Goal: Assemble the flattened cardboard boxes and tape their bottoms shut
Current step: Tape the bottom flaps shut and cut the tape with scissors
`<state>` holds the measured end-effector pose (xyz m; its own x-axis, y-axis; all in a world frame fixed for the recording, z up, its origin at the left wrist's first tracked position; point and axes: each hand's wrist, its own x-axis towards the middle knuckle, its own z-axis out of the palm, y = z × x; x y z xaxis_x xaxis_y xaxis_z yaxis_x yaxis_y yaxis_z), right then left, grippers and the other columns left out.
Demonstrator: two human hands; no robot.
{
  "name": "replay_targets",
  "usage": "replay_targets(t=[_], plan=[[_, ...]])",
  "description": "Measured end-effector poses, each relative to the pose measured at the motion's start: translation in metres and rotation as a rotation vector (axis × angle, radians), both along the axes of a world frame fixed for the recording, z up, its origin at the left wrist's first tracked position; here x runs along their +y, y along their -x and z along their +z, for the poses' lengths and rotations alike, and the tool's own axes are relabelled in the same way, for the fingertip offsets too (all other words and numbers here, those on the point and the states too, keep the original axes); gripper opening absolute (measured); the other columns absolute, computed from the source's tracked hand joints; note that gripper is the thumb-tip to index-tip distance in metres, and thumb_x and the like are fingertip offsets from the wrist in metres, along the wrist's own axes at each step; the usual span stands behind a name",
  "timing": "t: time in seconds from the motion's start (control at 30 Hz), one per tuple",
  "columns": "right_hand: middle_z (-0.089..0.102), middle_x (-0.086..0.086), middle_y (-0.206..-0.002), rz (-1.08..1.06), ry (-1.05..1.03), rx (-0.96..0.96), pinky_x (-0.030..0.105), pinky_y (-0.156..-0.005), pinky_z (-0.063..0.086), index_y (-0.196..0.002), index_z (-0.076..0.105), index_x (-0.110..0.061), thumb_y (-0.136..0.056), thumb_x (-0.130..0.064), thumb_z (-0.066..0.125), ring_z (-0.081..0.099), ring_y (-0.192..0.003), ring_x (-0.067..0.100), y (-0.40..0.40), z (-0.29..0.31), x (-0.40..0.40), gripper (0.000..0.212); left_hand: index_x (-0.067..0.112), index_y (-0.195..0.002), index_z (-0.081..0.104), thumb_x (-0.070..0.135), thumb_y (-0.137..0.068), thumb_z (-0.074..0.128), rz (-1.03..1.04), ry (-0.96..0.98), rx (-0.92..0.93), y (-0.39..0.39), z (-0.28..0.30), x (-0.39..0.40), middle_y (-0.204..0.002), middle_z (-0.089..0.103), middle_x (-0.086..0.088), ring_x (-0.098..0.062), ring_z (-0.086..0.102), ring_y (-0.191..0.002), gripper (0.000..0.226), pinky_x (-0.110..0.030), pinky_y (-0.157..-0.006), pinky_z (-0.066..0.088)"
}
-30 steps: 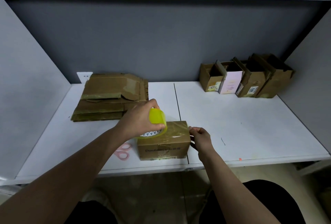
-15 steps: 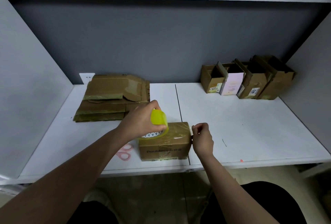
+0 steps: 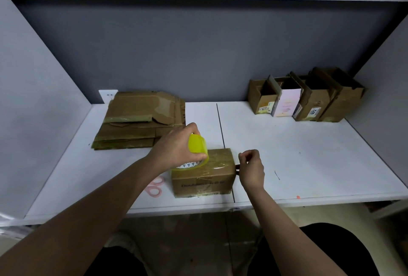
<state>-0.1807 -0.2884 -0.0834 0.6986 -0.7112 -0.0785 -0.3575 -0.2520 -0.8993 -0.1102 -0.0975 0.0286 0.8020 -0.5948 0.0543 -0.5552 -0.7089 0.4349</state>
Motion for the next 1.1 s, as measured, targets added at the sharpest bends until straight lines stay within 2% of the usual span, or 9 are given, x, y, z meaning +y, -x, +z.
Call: replay_targets(t=[0.3, 0.5, 0.67, 0.77, 0.83, 0.9, 0.93, 1.0, 1.1], plan=[[0.058, -0.006, -0.081, -0.011, -0.045, 0.032, 0.048, -0.081, 0.052, -0.080, 0.044, -0.025, -0.097, -0.020, 0.048, 0.065, -0.077, 0.024, 0.000, -0.006, 0.003, 0.018, 0.024, -0.112, 0.049, 0.049, -0.070, 0.077, -0.014, -0.005, -0.004, 0.003, 0.002, -0.002, -0.111, 0.058, 0.002, -0.017, 0.052, -0.094, 0.056, -0.029, -0.068, 0.041], [0.056, -0.006, -0.080, -0.004, -0.068, 0.082, 0.032, -0.071, 0.040, -0.093, 0.051, -0.014, -0.098, -0.021, 0.049, 0.054, -0.078, 0.020, -0.001, -0.007, 0.004, 0.009, 0.024, -0.112, 0.049, 0.049, -0.071, 0.077, -0.015, 0.000, -0.016, 0.004, 0.002, -0.002, -0.111, 0.058, 0.002, -0.014, 0.048, -0.092, 0.055, -0.027, -0.067, 0.037], [0.059, 0.006, -0.090, -0.014, -0.341, 0.028, 0.044, -0.082, 0.050, -0.090, 0.053, -0.010, -0.095, -0.022, 0.056, 0.056, -0.080, 0.021, -0.005, -0.010, 0.004, 0.013, 0.023, -0.113, 0.049, 0.049, -0.072, 0.076, -0.008, -0.008, -0.024, 0.006, 0.003, -0.002, -0.112, 0.058, 0.003, -0.013, 0.047, -0.093, 0.056, -0.026, -0.069, 0.035], [0.057, 0.010, -0.079, -0.027, -0.606, 0.021, 0.034, -0.066, 0.048, -0.079, 0.054, -0.006, -0.092, -0.027, 0.062, 0.053, -0.072, 0.021, 0.000, -0.013, 0.002, 0.026, 0.023, -0.112, 0.050, 0.048, -0.072, 0.076, -0.001, -0.003, -0.028, 0.006, 0.002, -0.003, -0.110, 0.058, 0.003, -0.016, 0.052, -0.096, 0.055, -0.028, -0.070, 0.038], [0.052, 0.009, -0.071, -0.017, -0.624, 0.095, 0.030, -0.062, 0.043, -0.075, 0.053, -0.006, -0.093, -0.028, 0.061, 0.049, -0.066, 0.022, 0.002, -0.022, 0.002, 0.029, 0.024, -0.109, 0.049, 0.050, -0.071, 0.076, 0.003, 0.002, -0.033, 0.006, 0.001, -0.003, -0.109, 0.059, 0.004, -0.017, 0.054, -0.096, 0.054, -0.028, -0.070, 0.040], [0.053, 0.009, -0.079, -0.051, -0.497, 0.123, 0.029, -0.064, 0.041, -0.090, 0.054, -0.007, -0.093, -0.018, 0.055, 0.049, -0.069, 0.022, 0.003, -0.027, 0.008, 0.012, 0.025, -0.108, 0.048, 0.051, -0.070, 0.076, 0.006, -0.003, -0.042, 0.005, 0.001, -0.003, -0.109, 0.059, 0.004, -0.016, 0.054, -0.096, 0.054, -0.028, -0.070, 0.040], [0.057, 0.008, -0.091, -0.094, -0.412, 0.100, 0.030, -0.071, 0.043, -0.103, 0.056, -0.007, -0.093, -0.013, 0.050, 0.053, -0.079, 0.022, 0.004, -0.023, 0.011, 0.012, 0.025, -0.108, 0.048, 0.051, -0.070, 0.076, 0.007, -0.005, -0.040, 0.005, 0.000, -0.002, -0.110, 0.059, 0.004, -0.016, 0.054, -0.096, 0.054, -0.028, -0.070, 0.040], [0.057, 0.003, -0.118, -0.057, -0.295, -0.070, 0.026, -0.091, 0.040, -0.124, 0.055, -0.010, -0.098, -0.010, 0.044, 0.054, -0.107, 0.017, 0.012, -0.011, 0.018, 0.027, 0.025, -0.109, 0.048, 0.051, -0.071, 0.076, 0.008, -0.001, -0.033, 0.006, 0.000, -0.002, -0.110, 0.059, 0.004, -0.017, 0.054, -0.095, 0.054, -0.027, -0.070, 0.040], [0.038, -0.014, -0.137, 0.310, -0.355, -0.176, 0.018, -0.102, 0.032, -0.147, 0.028, -0.022, -0.097, -0.029, 0.054, 0.039, -0.126, 0.002, 0.028, 0.011, 0.031, 0.057, 0.024, -0.110, 0.049, 0.050, -0.071, 0.076, 0.011, 0.002, -0.026, 0.005, 0.001, -0.002, -0.110, 0.060, 0.003, -0.017, 0.053, -0.095, 0.054, -0.027, -0.069, 0.038]])
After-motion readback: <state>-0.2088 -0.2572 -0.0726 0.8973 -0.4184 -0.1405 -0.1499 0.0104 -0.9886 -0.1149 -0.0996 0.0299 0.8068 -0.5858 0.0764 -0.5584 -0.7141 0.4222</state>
